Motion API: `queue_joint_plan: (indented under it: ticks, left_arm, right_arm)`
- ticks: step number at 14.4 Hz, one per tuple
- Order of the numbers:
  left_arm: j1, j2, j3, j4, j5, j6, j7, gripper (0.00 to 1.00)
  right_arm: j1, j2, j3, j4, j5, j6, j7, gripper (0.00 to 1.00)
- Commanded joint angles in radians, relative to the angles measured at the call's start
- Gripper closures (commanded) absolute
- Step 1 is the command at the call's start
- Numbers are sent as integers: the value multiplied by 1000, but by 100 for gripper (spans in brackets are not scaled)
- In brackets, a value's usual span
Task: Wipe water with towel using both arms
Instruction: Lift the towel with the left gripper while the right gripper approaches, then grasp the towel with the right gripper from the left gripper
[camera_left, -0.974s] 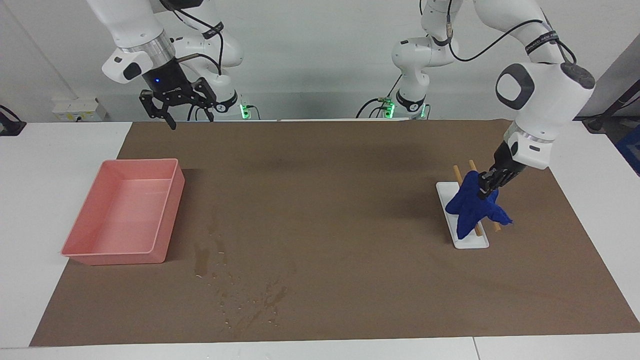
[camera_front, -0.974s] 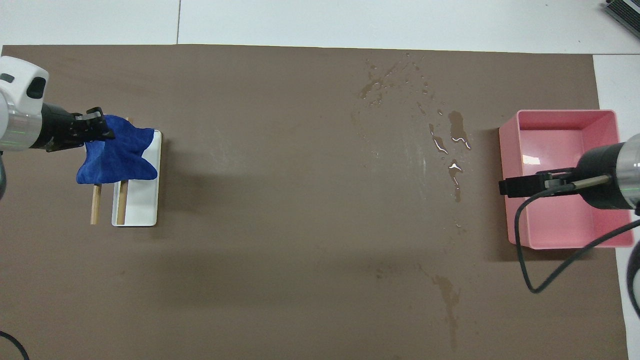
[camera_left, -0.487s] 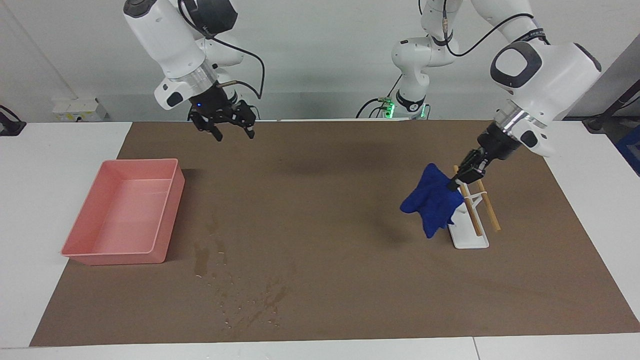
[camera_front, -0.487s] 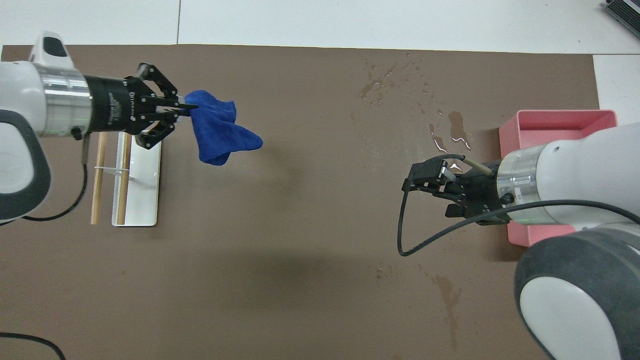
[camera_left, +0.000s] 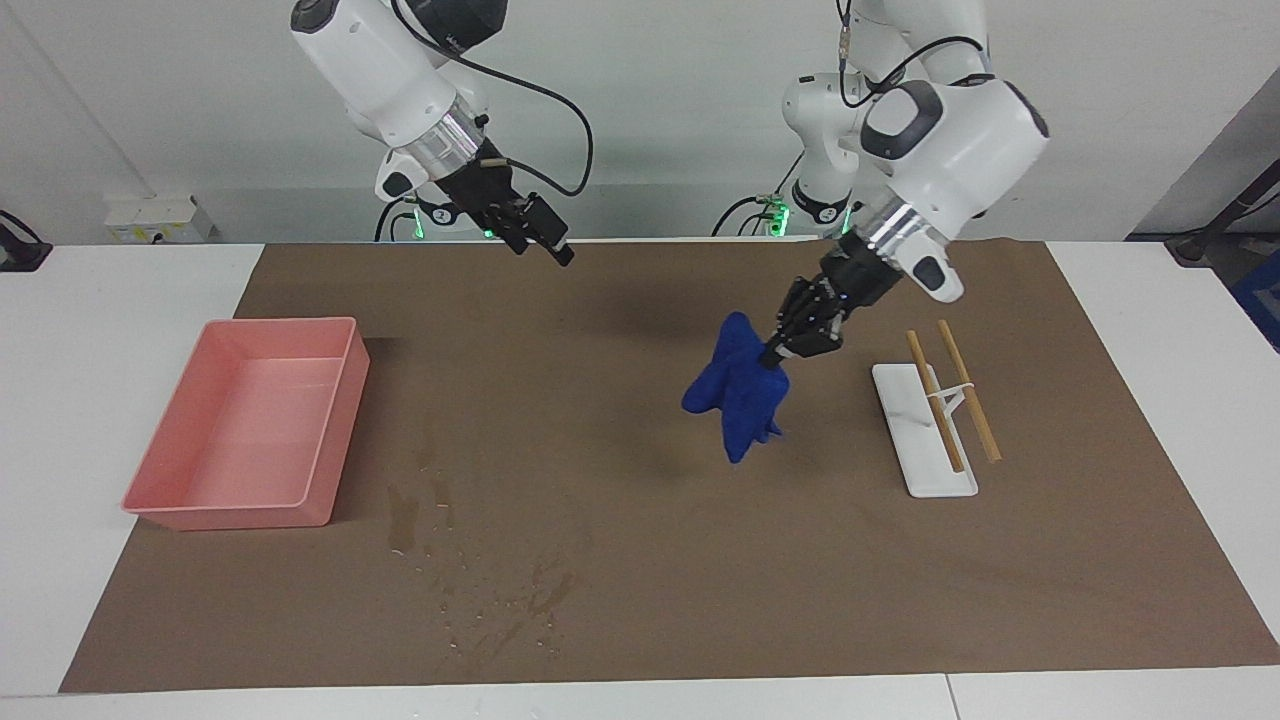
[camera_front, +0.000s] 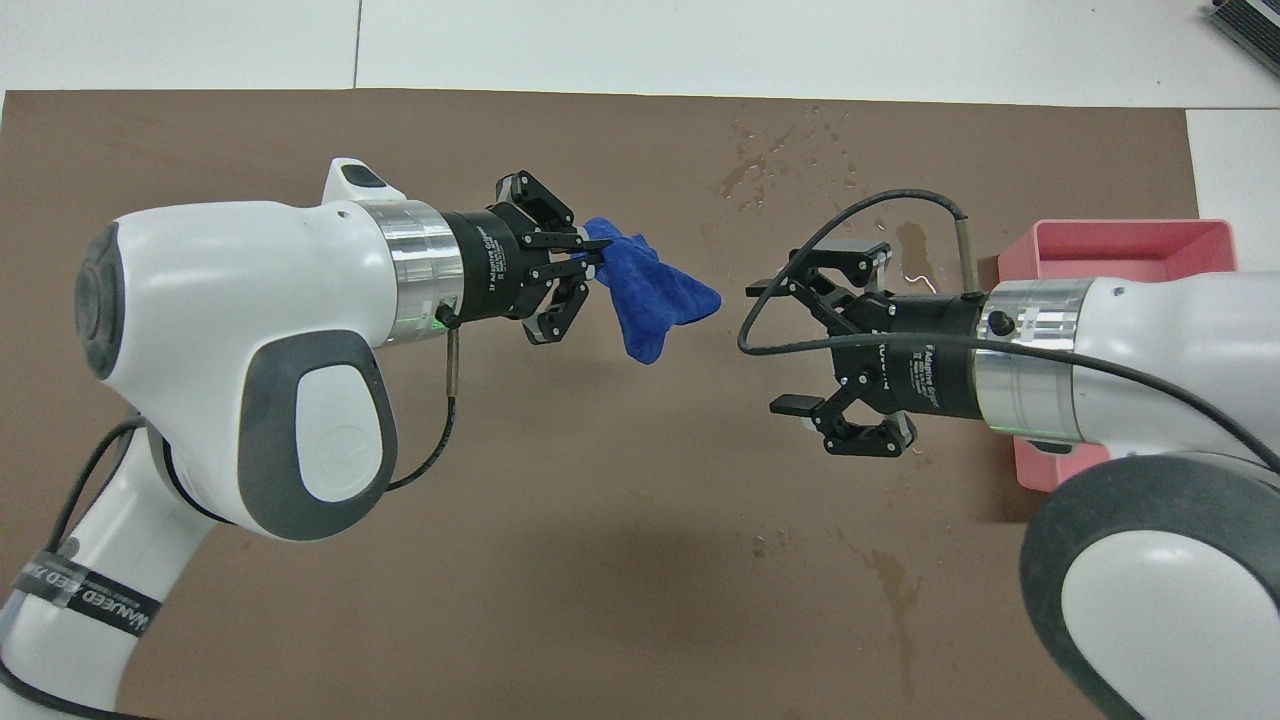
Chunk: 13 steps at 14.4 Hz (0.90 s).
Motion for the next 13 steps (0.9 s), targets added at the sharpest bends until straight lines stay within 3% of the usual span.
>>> queue_joint_plan:
  ticks: [1, 5, 8, 13]
  left_arm:
    - [-19, -14, 16, -15, -97, 53, -86, 100]
    - [-52, -37, 6, -4, -104, 56, -124, 100]
    - [-60, -38, -26, -3, -105, 79, -137, 100]
    - [-88, -43, -52, -18, -104, 134, -161, 100]
  right_arm:
    - [4, -5, -3, -43, 53, 72, 83, 0]
    - [22, 38, -3, -66, 98, 93, 85, 0]
    - [119, 166, -3, -48, 147, 283, 68, 0]
    - [127, 173, -3, -31, 147, 276, 65, 0]
